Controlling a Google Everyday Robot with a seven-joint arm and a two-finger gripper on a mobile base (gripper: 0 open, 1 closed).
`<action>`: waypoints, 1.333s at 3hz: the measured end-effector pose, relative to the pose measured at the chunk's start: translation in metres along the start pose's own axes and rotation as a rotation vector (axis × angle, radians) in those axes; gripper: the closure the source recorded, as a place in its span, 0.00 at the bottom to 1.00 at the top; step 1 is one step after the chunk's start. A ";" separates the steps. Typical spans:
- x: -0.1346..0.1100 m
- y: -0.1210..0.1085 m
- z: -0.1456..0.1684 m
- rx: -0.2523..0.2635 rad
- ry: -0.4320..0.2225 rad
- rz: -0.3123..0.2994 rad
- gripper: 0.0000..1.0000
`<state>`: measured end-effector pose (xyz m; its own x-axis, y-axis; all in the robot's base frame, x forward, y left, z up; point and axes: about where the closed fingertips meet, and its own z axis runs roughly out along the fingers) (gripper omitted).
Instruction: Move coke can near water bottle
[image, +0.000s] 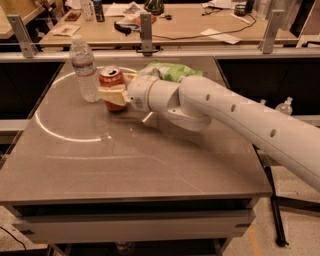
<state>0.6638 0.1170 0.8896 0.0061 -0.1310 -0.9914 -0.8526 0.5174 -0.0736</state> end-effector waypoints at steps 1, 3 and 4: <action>0.002 -0.003 0.017 -0.021 0.002 0.017 1.00; -0.003 0.000 0.040 -0.105 -0.025 0.034 0.58; -0.005 -0.001 0.041 -0.114 -0.017 0.021 0.35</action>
Offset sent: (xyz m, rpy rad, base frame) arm 0.0226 0.0407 -0.0064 0.0498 0.0483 0.1306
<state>0.6865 0.1519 0.8900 -0.0043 -0.1063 -0.9943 -0.9064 0.4203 -0.0410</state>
